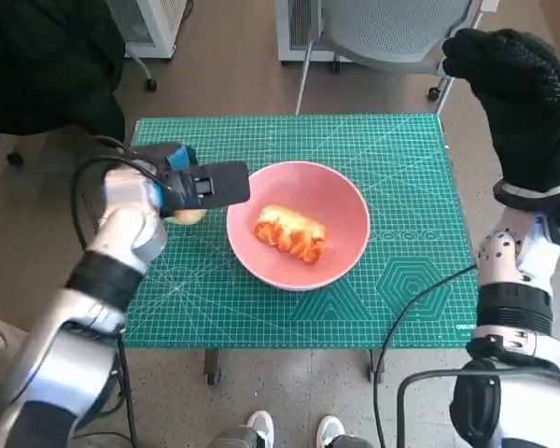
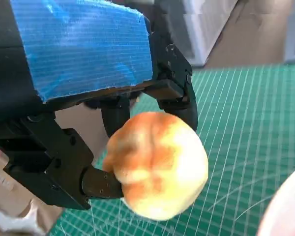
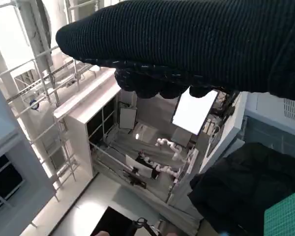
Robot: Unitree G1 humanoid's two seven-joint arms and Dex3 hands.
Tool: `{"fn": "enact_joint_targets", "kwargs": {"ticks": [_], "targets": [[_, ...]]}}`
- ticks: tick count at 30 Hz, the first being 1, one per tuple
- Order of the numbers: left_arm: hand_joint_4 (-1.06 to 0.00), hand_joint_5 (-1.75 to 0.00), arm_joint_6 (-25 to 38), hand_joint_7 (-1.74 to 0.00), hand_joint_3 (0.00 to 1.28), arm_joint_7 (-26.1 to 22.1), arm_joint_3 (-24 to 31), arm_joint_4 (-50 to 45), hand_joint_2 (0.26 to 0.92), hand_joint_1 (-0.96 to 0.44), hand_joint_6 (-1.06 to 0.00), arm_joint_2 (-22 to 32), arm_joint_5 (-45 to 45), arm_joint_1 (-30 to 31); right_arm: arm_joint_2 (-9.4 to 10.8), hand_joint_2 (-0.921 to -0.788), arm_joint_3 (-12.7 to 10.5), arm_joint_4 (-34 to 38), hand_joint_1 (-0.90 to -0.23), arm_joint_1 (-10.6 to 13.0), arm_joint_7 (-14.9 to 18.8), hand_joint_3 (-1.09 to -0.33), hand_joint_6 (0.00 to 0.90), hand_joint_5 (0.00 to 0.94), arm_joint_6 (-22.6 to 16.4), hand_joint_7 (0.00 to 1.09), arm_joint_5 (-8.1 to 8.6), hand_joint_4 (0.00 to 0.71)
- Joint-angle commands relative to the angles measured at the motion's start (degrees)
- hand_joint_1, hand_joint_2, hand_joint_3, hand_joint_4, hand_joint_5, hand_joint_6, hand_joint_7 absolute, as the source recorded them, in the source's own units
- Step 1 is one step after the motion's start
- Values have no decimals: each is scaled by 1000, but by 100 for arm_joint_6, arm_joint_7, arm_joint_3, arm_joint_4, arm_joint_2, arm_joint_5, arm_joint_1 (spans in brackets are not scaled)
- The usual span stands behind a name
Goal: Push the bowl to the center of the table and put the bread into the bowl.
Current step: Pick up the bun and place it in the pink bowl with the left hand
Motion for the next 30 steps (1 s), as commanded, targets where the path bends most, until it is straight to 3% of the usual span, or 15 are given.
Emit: {"fn": "enact_joint_targets", "kwargs": {"ticks": [1, 4, 8, 11, 17, 26, 30], "targets": [[-448, -1460, 386, -1032, 387, -463, 46, -853, 770, 3, -778, 317, 230, 121, 45, -921, 29, 117, -752, 38, -34, -728, 303, 0, 34, 3, -29, 233], [-436, -1616, 581, -1026, 632, -616, 117, -1303, 641, 5, -770, 400, 310, 205, 48, -921, 31, 128, -754, 26, -23, -728, 303, 0, 37, 3, -19, 232], [-455, -1690, 720, -1055, 773, -659, 296, -2036, 567, 7, -738, 545, 367, 458, 53, -921, 29, 148, -760, 2, -9, -727, 303, 0, 61, 2, -2, 233], [-489, -1676, 667, -1058, 788, -541, 508, -2660, 554, 7, -727, 681, 351, 743, 61, -921, 26, 166, -764, -20, 7, -718, 303, 0, 80, 2, 11, 232], [-556, -1592, 650, -1017, 698, -554, 735, -3235, 591, 7, -721, 748, 350, 928, 86, -921, 28, 165, -768, -39, 27, -708, 304, 1, 88, 3, 26, 234], [-568, -1604, 498, -1010, 749, -601, 945, -3854, 555, 8, -737, 743, 327, 1067, 108, -921, 34, 153, -774, -43, 63, -705, 303, 1, 86, 2, 40, 235], [-518, -1675, 398, -1072, 819, -646, 929, -4113, 535, 8, -710, 722, 391, 1046, 98, -921, 29, 192, -779, -57, 77, -706, 298, 1, 55, 0, 30, 235]]}}
